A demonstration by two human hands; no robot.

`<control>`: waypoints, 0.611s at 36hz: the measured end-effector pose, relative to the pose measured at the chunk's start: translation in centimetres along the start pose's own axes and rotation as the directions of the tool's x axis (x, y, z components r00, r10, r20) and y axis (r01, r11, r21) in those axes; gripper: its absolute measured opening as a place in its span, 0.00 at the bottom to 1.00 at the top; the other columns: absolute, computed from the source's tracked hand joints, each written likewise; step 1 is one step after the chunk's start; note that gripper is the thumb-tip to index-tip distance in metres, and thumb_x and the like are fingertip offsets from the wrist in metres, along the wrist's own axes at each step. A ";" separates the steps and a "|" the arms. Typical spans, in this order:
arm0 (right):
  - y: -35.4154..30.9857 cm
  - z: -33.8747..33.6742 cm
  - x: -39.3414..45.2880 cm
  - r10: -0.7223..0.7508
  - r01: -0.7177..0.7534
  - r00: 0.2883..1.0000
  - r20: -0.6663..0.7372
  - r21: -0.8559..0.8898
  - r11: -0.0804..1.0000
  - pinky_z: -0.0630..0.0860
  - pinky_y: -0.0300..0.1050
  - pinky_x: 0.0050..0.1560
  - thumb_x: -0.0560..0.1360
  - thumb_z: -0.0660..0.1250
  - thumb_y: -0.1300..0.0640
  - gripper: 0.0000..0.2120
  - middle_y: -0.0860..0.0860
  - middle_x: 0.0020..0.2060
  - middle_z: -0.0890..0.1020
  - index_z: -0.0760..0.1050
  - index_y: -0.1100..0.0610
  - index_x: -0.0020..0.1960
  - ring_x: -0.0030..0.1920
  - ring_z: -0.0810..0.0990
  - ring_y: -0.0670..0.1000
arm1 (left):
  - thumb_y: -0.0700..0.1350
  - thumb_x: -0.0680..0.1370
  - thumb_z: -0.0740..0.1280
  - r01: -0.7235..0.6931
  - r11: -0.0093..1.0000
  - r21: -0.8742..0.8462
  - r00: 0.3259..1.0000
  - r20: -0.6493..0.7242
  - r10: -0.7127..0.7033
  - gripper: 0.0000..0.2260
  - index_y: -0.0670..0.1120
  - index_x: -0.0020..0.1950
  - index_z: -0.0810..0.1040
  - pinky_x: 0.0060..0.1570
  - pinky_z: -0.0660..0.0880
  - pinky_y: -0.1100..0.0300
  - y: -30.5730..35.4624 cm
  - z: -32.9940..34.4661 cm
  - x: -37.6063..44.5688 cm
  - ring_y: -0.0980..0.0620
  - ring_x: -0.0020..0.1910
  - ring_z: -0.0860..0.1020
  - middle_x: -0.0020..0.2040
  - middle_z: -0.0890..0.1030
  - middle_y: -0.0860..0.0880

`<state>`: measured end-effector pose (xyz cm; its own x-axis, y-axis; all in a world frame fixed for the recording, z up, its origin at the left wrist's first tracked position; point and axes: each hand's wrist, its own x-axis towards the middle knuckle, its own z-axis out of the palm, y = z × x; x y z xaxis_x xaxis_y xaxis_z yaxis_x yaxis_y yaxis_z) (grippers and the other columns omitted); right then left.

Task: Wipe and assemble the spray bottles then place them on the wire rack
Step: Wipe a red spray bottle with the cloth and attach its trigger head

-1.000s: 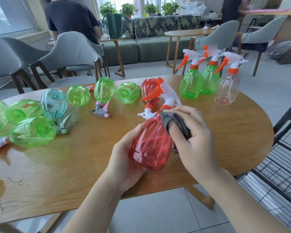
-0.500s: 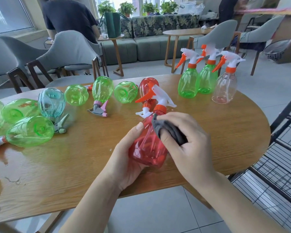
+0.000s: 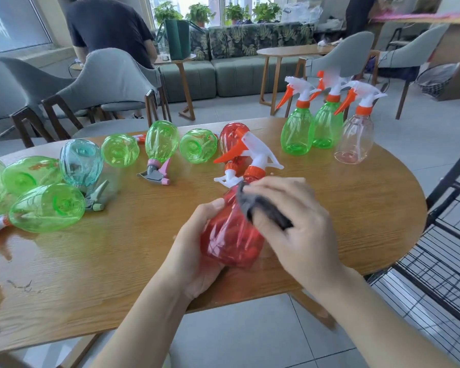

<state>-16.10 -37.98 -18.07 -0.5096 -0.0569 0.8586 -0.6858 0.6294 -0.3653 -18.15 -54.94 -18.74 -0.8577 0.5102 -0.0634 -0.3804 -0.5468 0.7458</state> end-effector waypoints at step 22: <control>-1.4 0.2 -0.9 -0.041 0.040 0.999 0.022 0.048 0.998 0.76 0.46 0.61 0.78 0.71 0.61 0.08 0.53 0.53 0.84 0.86 0.60 0.55 0.54 0.81 0.55 | 0.57 0.77 0.72 0.014 1.000 0.021 0.999 0.051 -0.015 0.25 0.41 0.66 0.81 0.59 0.80 0.46 0.0 -0.1 0.1 0.43 0.58 0.82 0.60 0.82 0.38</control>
<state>-14.81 -38.91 -18.36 -0.4923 -0.0992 0.8648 -0.7296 0.5889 -0.3478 -18.26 -55.01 -18.81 -0.8330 0.5517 -0.0404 -0.3848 -0.5255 0.7588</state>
